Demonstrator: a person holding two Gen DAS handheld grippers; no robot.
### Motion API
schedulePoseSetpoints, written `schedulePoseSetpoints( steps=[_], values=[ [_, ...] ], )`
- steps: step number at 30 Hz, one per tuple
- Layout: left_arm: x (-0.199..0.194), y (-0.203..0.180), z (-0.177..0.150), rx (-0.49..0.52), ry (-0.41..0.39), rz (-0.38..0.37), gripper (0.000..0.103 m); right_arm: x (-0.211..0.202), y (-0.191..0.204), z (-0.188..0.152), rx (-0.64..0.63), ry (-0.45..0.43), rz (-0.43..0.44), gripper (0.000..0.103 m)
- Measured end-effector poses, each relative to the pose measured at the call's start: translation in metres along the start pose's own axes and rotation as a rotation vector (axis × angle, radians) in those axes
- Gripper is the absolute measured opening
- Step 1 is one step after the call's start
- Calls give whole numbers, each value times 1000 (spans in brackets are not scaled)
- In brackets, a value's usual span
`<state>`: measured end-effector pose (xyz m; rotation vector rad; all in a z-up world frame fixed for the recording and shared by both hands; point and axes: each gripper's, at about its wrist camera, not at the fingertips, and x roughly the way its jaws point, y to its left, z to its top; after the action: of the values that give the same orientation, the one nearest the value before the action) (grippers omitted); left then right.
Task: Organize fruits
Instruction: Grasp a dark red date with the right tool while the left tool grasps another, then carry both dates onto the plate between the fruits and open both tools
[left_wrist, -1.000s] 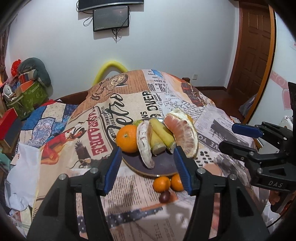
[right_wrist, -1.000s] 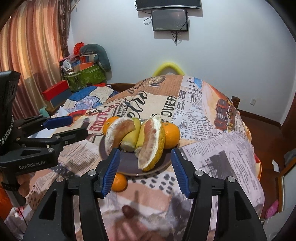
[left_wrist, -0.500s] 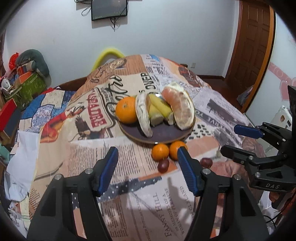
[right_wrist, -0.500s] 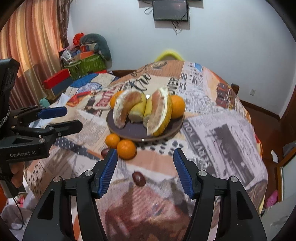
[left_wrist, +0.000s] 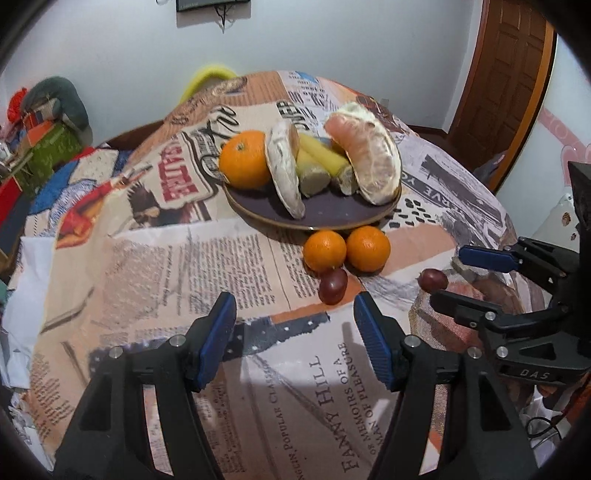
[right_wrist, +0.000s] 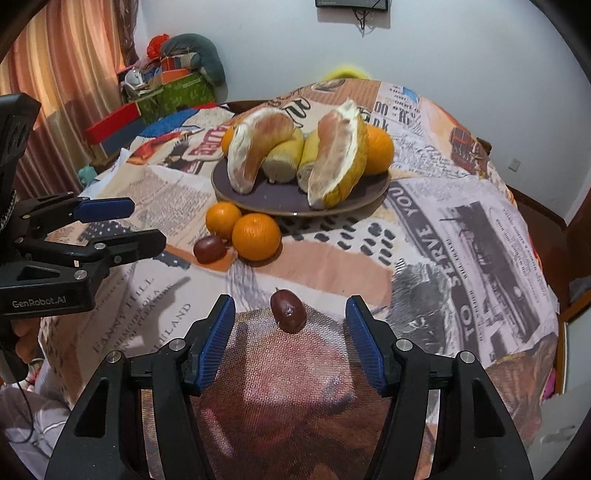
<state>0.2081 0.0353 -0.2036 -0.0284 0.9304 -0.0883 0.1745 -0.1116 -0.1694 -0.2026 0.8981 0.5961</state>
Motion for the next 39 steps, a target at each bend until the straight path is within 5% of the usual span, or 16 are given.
schedulePoseSetpoints(
  steps=[12,14,26,39],
  values=[
    [28,-3,-1,-7,58,-51,59,12,-2,-3,21,29,59,17],
    [32,-7,1,6,69,-65,47,11,-1,-4,15,24,60,17],
    [47,-18,12,4,87,-84,20,1,-11,2,41,-12,73,16],
    [28,-8,10,-12,58,-69,20,-7,-14,10,51,-43,66,16]
  ],
)
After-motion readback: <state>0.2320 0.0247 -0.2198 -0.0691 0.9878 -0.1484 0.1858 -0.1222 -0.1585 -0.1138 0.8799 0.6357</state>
